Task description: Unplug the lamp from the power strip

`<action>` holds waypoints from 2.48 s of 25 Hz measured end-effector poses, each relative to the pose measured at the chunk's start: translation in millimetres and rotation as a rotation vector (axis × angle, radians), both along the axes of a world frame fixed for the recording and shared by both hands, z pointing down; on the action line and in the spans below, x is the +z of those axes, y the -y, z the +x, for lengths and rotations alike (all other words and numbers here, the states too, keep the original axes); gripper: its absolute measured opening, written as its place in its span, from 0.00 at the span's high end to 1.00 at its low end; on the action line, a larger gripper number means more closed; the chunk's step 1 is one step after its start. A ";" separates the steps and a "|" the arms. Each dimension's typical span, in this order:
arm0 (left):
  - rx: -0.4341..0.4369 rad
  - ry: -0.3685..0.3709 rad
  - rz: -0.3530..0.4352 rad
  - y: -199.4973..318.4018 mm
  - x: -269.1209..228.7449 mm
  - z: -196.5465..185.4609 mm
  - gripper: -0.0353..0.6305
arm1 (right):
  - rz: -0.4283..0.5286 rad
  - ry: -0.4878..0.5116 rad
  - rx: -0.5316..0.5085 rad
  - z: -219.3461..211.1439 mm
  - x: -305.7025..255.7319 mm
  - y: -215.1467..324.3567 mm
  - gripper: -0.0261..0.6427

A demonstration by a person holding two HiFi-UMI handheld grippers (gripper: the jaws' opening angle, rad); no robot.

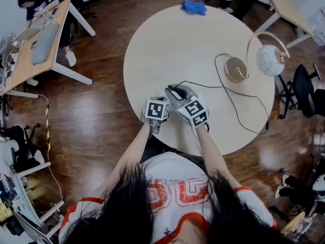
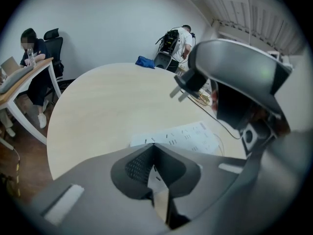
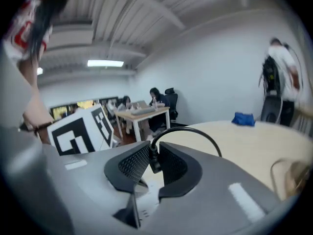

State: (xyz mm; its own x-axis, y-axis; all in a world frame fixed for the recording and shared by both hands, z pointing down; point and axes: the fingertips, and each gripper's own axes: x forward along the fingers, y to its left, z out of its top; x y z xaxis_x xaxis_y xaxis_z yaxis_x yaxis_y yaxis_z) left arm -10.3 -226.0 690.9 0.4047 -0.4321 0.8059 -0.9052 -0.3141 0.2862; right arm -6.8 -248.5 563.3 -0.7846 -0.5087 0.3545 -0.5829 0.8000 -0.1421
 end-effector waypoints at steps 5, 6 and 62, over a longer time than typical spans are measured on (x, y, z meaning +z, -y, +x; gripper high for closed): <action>-0.035 -0.049 -0.011 -2.3 1.5 2.4 0.95 | -0.095 -0.171 0.109 34.7 31.1 16.5 0.87; -0.042 -0.055 -0.006 -2.2 1.5 1.5 0.95 | -0.126 -0.208 0.126 43.0 43.4 14.3 0.87; -0.003 -0.581 0.555 -98.7 -211.0 -13.5 0.95 | -0.019 0.155 0.606 88.8 -65.7 -145.5 0.96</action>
State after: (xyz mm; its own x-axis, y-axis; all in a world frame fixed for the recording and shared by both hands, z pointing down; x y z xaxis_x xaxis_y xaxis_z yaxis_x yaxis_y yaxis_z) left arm -23.9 -127.3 479.9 0.6917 -0.7097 0.1338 -0.6606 -0.5469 0.5144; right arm 82.0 -103.1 497.6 -0.4012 -0.8744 0.2731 -0.9040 0.3297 -0.2722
